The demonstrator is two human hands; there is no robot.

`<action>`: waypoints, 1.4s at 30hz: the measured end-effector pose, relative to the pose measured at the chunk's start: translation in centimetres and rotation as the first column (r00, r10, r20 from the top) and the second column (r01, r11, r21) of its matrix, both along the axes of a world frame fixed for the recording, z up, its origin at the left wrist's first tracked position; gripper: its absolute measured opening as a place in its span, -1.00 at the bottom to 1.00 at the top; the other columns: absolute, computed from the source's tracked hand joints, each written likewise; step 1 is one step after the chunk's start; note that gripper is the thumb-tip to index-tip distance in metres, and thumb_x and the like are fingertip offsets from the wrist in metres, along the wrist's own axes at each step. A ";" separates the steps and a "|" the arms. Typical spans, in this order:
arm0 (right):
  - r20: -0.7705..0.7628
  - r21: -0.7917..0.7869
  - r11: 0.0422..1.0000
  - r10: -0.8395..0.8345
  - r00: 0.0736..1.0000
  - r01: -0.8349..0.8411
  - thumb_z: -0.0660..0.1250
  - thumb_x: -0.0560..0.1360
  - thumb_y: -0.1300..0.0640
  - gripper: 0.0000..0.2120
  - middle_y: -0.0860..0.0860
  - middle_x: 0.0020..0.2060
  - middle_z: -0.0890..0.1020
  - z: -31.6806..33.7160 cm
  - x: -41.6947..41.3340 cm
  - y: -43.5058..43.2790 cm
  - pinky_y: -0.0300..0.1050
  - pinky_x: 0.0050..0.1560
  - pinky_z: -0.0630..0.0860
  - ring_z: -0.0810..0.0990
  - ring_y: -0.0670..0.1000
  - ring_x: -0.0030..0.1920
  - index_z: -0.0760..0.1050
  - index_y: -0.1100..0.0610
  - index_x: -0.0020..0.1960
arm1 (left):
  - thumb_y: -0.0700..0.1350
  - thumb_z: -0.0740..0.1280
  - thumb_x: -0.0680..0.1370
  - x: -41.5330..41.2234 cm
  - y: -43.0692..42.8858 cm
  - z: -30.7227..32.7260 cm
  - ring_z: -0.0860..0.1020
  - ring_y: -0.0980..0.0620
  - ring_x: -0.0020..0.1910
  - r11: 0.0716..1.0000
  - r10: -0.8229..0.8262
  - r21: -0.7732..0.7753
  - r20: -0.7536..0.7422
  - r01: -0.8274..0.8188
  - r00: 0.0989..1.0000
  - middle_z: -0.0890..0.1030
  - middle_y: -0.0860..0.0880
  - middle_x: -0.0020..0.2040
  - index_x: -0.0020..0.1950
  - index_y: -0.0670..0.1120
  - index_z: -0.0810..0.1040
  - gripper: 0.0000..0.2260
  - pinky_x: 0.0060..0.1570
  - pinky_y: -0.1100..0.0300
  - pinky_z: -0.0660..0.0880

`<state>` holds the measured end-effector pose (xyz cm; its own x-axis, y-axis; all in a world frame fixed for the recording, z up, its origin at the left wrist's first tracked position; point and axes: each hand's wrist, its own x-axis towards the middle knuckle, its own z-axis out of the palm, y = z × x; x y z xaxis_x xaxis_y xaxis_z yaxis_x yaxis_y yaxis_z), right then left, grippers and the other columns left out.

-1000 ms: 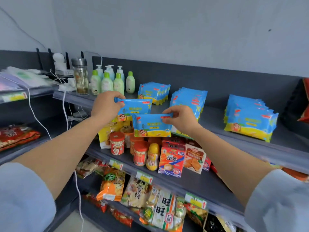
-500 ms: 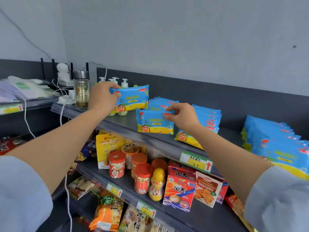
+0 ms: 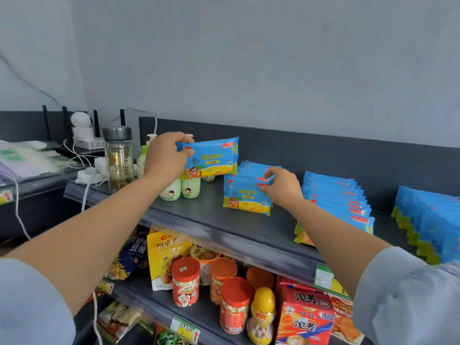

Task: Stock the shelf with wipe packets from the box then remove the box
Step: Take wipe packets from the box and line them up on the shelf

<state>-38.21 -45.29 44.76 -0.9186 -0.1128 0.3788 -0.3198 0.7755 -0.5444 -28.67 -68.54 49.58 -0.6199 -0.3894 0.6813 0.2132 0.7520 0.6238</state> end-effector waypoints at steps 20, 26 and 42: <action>-0.036 0.047 0.988 -0.147 0.988 0.149 0.39 0.45 0.24 -0.89 0.06 -0.10 0.64 -0.3 -3.9 -0.2 -0.07 -0.07 0.57 0.60 0.06 -0.08 0.55 0.09 -0.05 | -0.16 0.38 0.53 -7.1 1.2 -5.5 0.54 0.07 -0.11 0.938 -0.318 -0.013 0.365 0.346 0.875 0.57 -0.01 0.14 -0.01 0.06 0.58 -0.87 -0.12 0.13 0.55; -0.048 0.057 0.985 -0.162 0.986 0.165 0.34 0.49 0.23 -0.89 0.06 -0.03 0.63 -0.3 -4.0 -0.1 -0.05 -0.03 0.58 0.60 0.06 -0.04 0.54 0.08 0.00 | -0.22 0.47 0.44 -9.1 2.5 -7.1 0.47 0.00 0.20 0.928 -0.346 0.018 0.410 0.372 0.844 0.45 0.00 0.27 0.26 0.00 0.49 -0.58 0.12 0.09 0.48; -0.016 0.031 0.990 -0.135 0.991 0.135 0.22 0.52 0.37 -0.73 0.08 0.14 0.58 -0.7 -4.3 -0.3 -0.23 -0.27 0.47 0.57 0.03 0.01 0.51 0.09 0.12 | -0.14 0.48 0.44 -12.4 4.0 -9.1 0.47 -0.02 0.17 0.898 -0.169 -0.319 0.385 0.302 0.907 0.27 -0.05 0.28 0.39 -0.06 0.31 -0.42 0.13 0.04 0.50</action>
<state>-42.50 -45.57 44.11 -0.9207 -0.0003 0.3902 -0.2185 0.8289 -0.5149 -41.11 -64.55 40.48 -0.8793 0.0314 0.4752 0.2384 0.8928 0.3823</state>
